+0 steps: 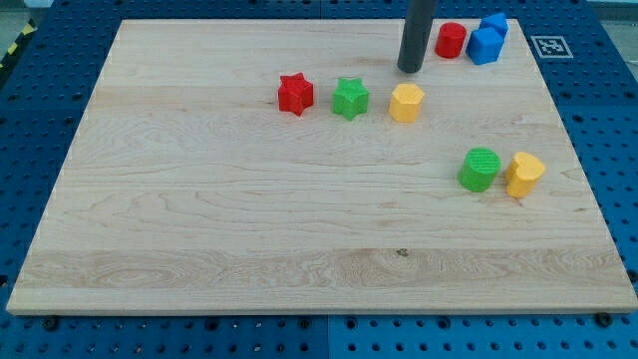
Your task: Move the red circle into the left of cube
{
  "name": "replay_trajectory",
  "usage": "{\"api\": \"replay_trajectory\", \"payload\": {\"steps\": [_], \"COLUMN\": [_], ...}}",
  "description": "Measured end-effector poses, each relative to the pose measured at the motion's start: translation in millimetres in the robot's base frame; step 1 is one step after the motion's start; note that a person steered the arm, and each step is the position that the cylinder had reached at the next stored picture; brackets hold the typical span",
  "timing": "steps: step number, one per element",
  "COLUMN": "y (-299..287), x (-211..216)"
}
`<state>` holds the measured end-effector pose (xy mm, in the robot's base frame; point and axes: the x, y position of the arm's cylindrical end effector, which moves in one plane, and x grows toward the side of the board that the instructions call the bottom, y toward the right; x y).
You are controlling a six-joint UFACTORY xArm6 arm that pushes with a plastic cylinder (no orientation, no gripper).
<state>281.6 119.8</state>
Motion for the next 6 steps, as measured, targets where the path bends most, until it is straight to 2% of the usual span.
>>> {"api": "replay_trajectory", "payload": {"steps": [1, 2, 3, 5, 6], "y": [-5, 26, 46, 56, 67], "x": [-35, -73, -87, -79, -60]}}
